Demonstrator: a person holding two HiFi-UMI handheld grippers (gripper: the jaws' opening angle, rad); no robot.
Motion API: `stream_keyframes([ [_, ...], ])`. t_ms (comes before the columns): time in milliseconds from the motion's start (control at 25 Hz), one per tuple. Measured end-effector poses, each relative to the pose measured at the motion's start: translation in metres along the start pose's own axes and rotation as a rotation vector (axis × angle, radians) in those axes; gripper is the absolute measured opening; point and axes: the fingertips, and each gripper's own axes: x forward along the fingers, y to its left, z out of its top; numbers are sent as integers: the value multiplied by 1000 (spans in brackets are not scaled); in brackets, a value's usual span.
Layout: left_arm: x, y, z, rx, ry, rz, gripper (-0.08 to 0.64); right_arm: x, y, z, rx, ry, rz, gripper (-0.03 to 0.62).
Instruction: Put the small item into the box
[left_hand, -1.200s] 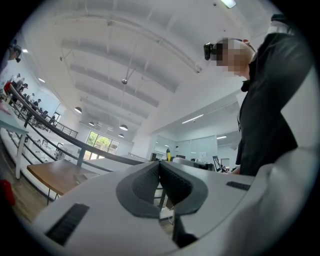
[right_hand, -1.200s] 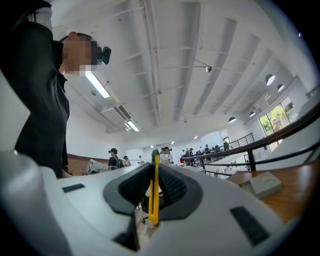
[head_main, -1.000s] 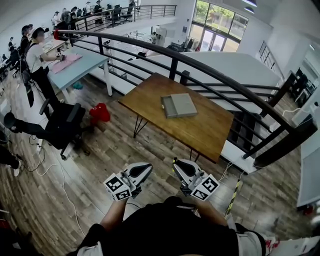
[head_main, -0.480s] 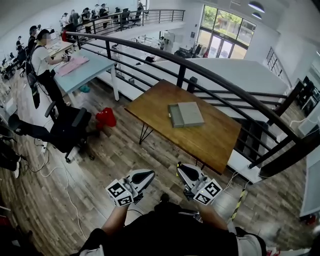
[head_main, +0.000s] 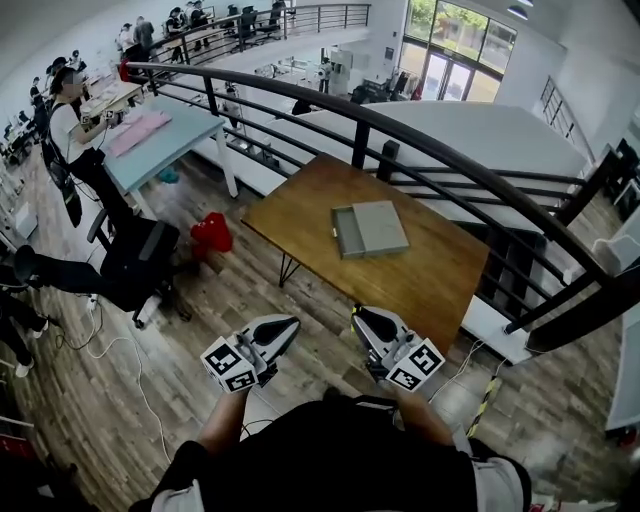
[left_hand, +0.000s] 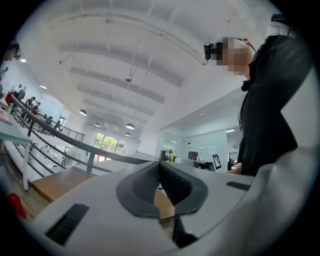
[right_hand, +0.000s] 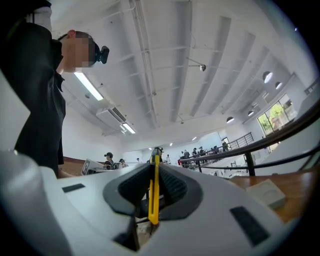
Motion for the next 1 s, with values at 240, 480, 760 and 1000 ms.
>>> stream_keyframes([
  [240, 33, 43, 25, 102, 47, 37, 15, 15, -50, 13, 11, -16, 21, 61],
  [480, 58, 72, 19, 60, 50, 67, 15, 28, -93, 8, 37, -9, 29, 61],
  [760, 82, 122, 0, -9, 78, 58, 15, 49, -146, -12, 91, 34, -17, 61],
  [1000, 110, 185, 7, -16, 73, -13, 15, 105, -181, -7, 70, 32, -53, 61],
])
